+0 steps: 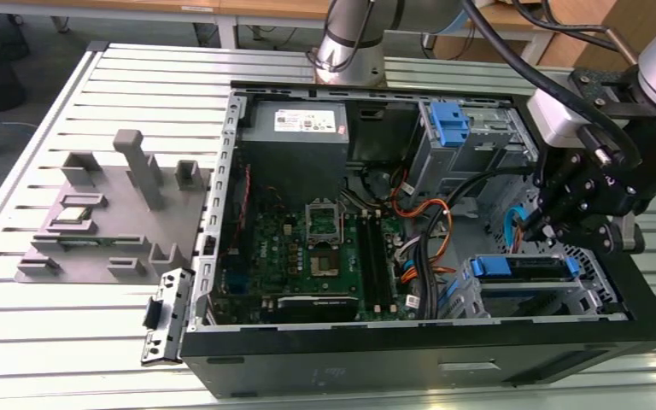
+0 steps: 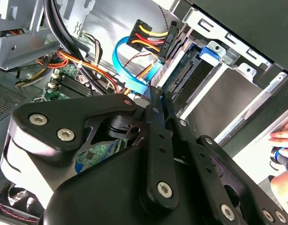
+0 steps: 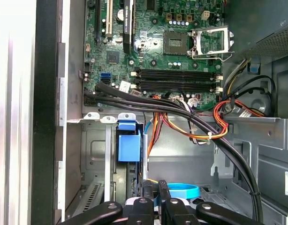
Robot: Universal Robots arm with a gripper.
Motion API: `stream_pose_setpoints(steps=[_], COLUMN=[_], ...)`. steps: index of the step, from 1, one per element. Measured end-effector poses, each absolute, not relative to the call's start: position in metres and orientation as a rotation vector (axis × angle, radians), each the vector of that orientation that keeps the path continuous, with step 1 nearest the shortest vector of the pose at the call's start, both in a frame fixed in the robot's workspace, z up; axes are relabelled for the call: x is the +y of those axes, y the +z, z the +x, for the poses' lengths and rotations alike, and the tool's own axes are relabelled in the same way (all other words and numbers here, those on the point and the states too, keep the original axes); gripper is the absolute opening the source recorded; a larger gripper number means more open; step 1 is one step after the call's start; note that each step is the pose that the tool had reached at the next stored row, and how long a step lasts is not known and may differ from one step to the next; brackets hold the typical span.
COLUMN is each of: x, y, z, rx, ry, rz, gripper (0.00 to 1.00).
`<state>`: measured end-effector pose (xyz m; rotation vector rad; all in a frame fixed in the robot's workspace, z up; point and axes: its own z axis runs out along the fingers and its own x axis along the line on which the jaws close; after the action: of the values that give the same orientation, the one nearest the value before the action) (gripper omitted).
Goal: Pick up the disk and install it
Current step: 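Insert the first disk wire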
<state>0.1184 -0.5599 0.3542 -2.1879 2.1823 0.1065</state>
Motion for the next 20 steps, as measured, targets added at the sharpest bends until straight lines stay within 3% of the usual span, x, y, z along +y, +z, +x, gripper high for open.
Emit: stream_pose_setpoints(steps=[20], x=[-0.5693], y=[0.3526], z=[0.1178], rx=[2.179], ry=[0.101], rz=[-2.185], gripper=[0.16])
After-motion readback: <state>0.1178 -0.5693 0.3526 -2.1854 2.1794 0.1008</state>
